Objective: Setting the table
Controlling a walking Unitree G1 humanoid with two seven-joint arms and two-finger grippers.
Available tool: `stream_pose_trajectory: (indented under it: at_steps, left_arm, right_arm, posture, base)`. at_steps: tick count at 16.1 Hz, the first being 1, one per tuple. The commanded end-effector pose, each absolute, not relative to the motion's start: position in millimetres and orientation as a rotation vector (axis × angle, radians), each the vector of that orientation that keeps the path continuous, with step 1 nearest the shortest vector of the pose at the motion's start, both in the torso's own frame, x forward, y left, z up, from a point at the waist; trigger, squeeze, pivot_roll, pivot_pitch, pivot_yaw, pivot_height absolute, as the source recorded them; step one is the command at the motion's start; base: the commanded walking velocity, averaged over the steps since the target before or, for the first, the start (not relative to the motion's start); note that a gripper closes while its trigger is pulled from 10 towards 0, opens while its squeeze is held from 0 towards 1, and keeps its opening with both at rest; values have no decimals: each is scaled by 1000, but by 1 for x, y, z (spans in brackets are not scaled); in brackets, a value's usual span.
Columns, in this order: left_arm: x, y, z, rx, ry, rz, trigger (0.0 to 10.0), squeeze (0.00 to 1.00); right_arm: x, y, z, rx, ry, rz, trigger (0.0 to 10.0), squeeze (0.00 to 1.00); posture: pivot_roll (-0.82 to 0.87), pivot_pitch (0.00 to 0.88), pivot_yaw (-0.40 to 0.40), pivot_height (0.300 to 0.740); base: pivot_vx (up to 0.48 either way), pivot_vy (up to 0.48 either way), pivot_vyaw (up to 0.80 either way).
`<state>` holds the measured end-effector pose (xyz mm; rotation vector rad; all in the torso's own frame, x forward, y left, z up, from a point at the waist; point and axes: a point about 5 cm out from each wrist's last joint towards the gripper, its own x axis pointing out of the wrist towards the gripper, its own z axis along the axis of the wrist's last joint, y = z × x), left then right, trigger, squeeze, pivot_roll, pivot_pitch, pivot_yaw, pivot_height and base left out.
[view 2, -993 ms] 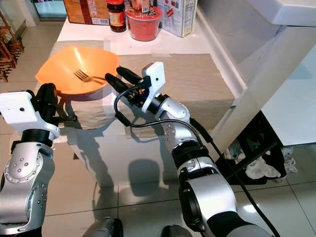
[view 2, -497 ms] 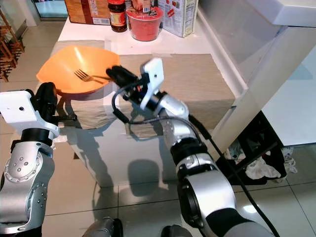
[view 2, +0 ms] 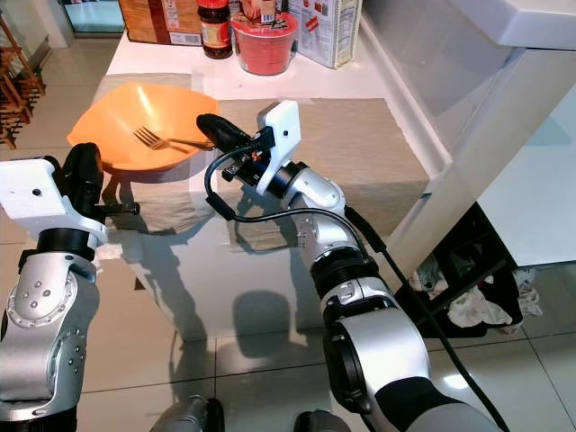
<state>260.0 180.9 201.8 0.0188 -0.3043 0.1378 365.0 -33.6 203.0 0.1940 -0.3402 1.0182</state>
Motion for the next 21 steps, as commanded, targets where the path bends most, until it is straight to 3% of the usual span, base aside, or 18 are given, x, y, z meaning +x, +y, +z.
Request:
stream_pose_trajectory:
  at_steps: [1,5,11,13,14,15,16,21]
  left_arm:
    - [260,182,204,20,-314,150,10000,0]
    - [260,183,205,15,-316,154,10000,0]
    - [261,182,207,12,-322,149,10000,0]
    - [261,182,208,11,-323,146,10000,0]
    - [262,182,208,10,-323,143,10000,0]
    - [262,181,208,9,-323,141,10000,0]
    - [261,180,207,7,-321,140,10000,0]
    - [258,181,206,6,-311,139,10000,0]
  right_arm:
    - [367,-33,212,183,-367,1026,0,0]
    - [370,-35,219,224,-382,1005,0,0]
    - [380,-56,264,571,-521,934,0,0]
    - [378,-55,264,491,-508,948,0,0]
    - [376,-55,259,419,-481,972,10000,0]
    - [370,-51,251,292,-455,1035,10000,31]
    - [364,-52,239,246,-421,1083,10000,1000]
    - [358,-72,228,375,-425,1041,10000,1000]
  posture:
    - [48,99,-34,740]
    - [49,100,-34,740]
    - [48,101,-32,740]
    - [45,101,-32,740]
    - [44,100,-32,740]
    - [43,103,-33,740]
    - [44,105,-34,740]
    - [46,120,-26,740]
  base:
    - [0,0,0]
    - [0,0,0]
    - [0,0,0]
    - [0,0,0]
    - [0,0,0]
    - [0,0,0]
    - [0,0,0]
    - [0,0,0]
